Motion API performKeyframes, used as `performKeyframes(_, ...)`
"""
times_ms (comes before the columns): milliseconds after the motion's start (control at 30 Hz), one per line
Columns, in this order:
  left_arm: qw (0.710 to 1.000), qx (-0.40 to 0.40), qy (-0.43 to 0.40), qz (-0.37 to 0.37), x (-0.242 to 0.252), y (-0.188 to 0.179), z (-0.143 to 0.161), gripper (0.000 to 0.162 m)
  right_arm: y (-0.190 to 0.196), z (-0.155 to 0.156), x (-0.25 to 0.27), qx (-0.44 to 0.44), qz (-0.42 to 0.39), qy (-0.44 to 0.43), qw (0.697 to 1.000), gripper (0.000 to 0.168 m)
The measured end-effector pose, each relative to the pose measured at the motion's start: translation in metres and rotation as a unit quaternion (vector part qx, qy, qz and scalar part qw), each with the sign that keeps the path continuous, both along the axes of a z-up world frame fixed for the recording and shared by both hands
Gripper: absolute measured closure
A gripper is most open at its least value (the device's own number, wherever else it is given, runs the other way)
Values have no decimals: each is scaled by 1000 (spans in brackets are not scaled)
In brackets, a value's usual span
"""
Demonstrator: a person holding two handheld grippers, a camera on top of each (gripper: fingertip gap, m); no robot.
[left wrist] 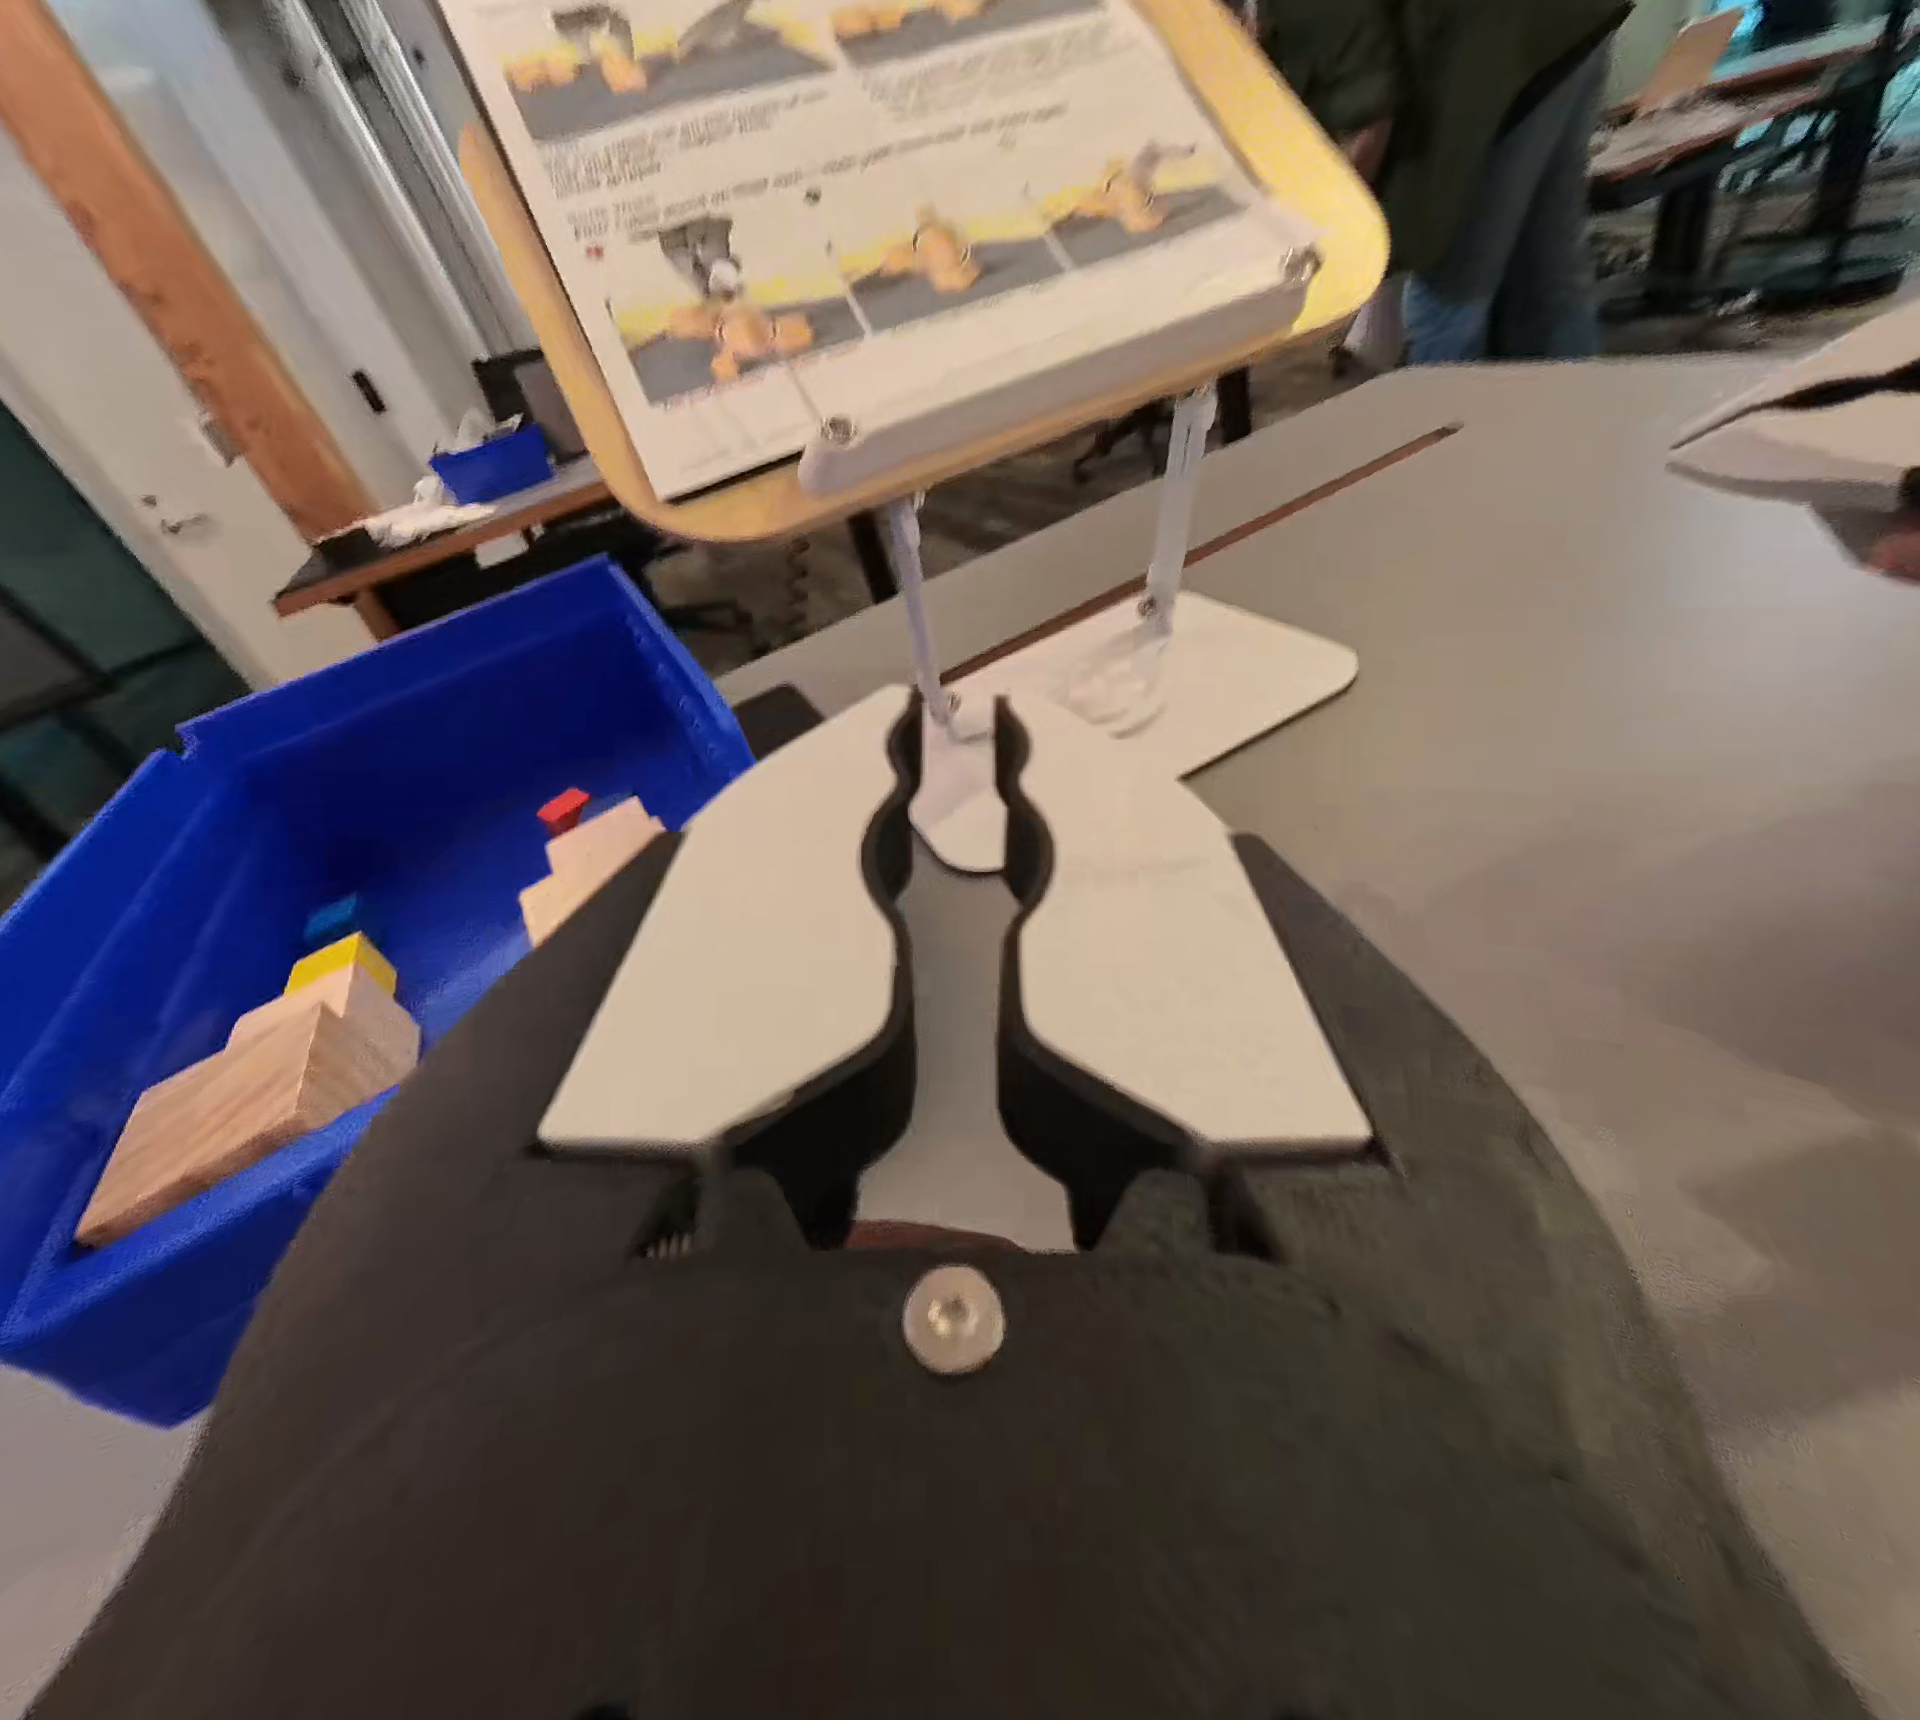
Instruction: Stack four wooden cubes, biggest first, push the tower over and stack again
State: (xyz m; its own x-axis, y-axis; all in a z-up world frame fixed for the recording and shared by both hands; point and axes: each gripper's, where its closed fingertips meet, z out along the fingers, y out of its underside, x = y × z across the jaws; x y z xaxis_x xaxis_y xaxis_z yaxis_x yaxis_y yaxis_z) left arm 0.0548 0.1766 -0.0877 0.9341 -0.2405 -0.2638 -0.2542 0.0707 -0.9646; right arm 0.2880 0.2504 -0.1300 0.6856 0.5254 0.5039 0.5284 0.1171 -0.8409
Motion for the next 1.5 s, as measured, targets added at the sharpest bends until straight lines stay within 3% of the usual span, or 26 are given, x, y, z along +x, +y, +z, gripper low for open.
performKeyframes(67, 999, -23, 36, 24, -2, 6, -11, 162, 8, -8, 7, -14, -16, 0, 1000, 168)
performKeyframes(200, 997, -45, 29, 55, -9, 13, -21, 162, 19, -22, 19, -58, -35, 14, 998, 160)
performKeyframes(267, 996, -53, 24, 67, -11, 16, -25, 151, 22, -27, 23, -65, -42, 14, 997, 158)
performKeyframes(333, 994, -63, 31, 88, -17, 18, -30, 137, 25, -28, 28, -67, -55, 14, 996, 145)
performKeyframes(600, 990, -77, 19, 120, -30, 21, -40, 124, 27, -43, 27, -107, -50, 24, 993, 124)
performKeyframes(800, 988, -80, 22, 133, -36, 20, -42, 162, 22, -42, 21, -101, -34, 18, 994, 158)
performKeyframes(967, 987, -77, 20, 137, -39, 19, -41, 162, 20, -39, 18, -96, -23, 24, 995, 168)
performKeyframes(1000, 987, -75, 16, 138, -41, 18, -40, 153, 20, -37, 19, -93, -25, 28, 995, 166)
performKeyframes(1067, 988, -73, 6, 139, -45, 16, -37, 139, 22, -37, 21, -92, -32, 31, 995, 136)
performKeyframes(1100, 987, -74, 5, 142, -50, 14, -35, 135, 22, -39, 20, -93, -31, 28, 995, 133)
performKeyframes(1300, 983, -68, -30, 171, -101, 12, -1, 114, 18, -43, 11, -99, -8, 17, 995, 133)
performKeyframes(1467, 972, -184, -58, 134, -116, 54, -10, 90, 14, -45, 3, -104, 8, 12, 995, 134)
performKeyframes(1500, 963, -231, -65, 123, -113, 62, -22, 77, 13, -45, 2, -105, 11, 11, 994, 134)
